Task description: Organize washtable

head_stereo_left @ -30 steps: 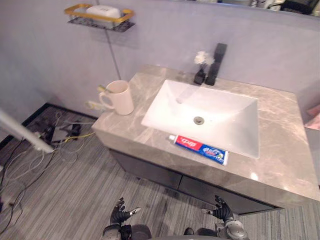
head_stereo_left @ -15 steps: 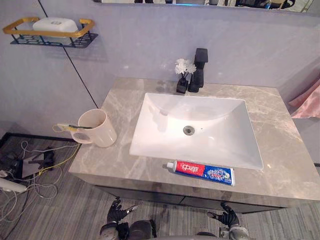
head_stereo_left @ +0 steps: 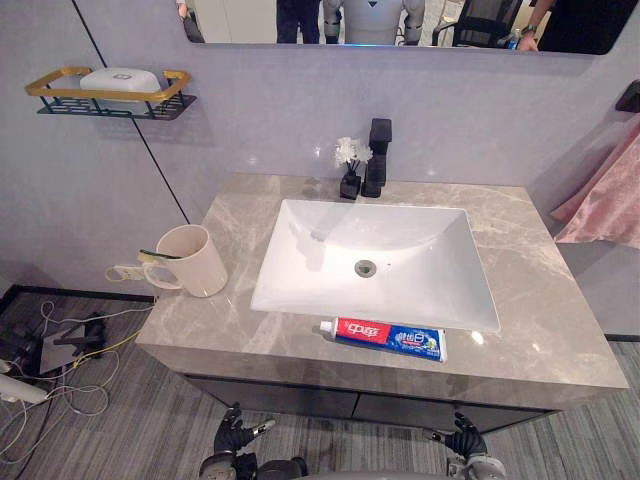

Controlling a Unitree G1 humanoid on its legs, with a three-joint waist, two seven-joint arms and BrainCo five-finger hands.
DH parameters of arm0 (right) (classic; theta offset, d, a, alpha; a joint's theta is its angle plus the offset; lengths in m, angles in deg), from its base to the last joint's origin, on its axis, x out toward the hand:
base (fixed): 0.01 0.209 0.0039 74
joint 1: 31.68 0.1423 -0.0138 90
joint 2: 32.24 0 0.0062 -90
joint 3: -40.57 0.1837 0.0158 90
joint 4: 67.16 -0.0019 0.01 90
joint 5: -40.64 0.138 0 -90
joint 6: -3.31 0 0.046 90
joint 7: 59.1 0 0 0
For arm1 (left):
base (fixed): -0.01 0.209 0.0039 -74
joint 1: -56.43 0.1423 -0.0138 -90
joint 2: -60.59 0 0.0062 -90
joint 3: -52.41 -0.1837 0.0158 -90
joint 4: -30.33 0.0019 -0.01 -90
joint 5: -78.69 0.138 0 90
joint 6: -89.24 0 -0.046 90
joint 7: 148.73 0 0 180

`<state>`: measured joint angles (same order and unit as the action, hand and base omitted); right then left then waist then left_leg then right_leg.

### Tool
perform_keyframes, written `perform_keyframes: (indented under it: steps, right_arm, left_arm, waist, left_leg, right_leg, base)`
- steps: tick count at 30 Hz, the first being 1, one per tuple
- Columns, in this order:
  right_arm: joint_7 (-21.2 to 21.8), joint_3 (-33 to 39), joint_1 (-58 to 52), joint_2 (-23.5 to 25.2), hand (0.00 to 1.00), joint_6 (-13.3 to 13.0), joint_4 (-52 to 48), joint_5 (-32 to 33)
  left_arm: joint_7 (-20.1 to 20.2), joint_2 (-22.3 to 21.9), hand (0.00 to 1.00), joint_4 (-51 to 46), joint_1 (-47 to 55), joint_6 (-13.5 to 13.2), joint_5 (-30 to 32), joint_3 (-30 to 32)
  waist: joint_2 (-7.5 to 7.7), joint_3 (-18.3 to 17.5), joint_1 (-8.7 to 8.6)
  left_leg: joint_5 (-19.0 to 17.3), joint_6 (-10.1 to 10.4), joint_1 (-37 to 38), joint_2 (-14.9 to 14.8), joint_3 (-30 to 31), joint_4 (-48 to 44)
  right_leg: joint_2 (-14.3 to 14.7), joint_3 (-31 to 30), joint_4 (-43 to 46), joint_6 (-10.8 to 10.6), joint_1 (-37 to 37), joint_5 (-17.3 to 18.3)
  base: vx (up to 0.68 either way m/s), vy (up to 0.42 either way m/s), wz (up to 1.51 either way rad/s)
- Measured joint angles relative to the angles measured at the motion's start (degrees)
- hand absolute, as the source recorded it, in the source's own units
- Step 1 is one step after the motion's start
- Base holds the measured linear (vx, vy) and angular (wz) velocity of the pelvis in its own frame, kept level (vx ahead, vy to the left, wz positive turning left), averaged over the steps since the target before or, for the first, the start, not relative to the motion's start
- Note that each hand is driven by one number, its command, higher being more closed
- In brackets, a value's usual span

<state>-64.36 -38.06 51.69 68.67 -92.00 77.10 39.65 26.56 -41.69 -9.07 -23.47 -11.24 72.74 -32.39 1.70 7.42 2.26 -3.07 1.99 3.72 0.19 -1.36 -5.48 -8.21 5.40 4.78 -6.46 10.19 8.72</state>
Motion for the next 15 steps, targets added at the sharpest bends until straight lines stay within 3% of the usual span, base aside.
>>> perform_keyframes:
  steps: [7,10,15]
  right_arm:
    - [0.22,5.37,-0.63,-0.14,0.0,0.08,3.45,5.23]
    - [0.29,6.21,-0.46,-0.21,0.0,0.08,3.43,7.49]
    - [0.31,7.28,-0.56,-0.43,0.0,0.08,3.43,7.67]
  left_arm:
    - [-0.65,0.04,0.0,2.1,-0.63,0.26,-0.12,-0.01]
    - [-0.73,0.35,0.0,3.39,-0.83,0.46,-0.11,-0.01]
    - [-0.89,2.19,0.0,4.08,-0.98,0.7,-0.09,1.37]
  waist:
    - [-0.45,-0.59,-0.5]
    - [-0.65,-0.78,-1.53]
    - [-0.48,-0.74,-1.45]
  left_leg:
    - [3.33,-0.07,1.98,0.38,0.83,6.07]
    - [4.71,-0.15,2.92,0.45,1.19,8.41]
    - [5.9,-0.32,4.01,0.49,1.21,10.83]
  right_leg:
    - [-0.12,1.34,-2.11,-0.23,0.71,-1.3]
    - [-0.18,1.85,-2.16,-0.27,0.72,-1.35]
    - [-0.26,2.05,-2.18,-0.42,0.71,-1.43]
  base:
    - [-0.01,-0.013,0.07]
    - [-0.03,-0.011,0.07]
    - [-0.04,-0.003,0.02]
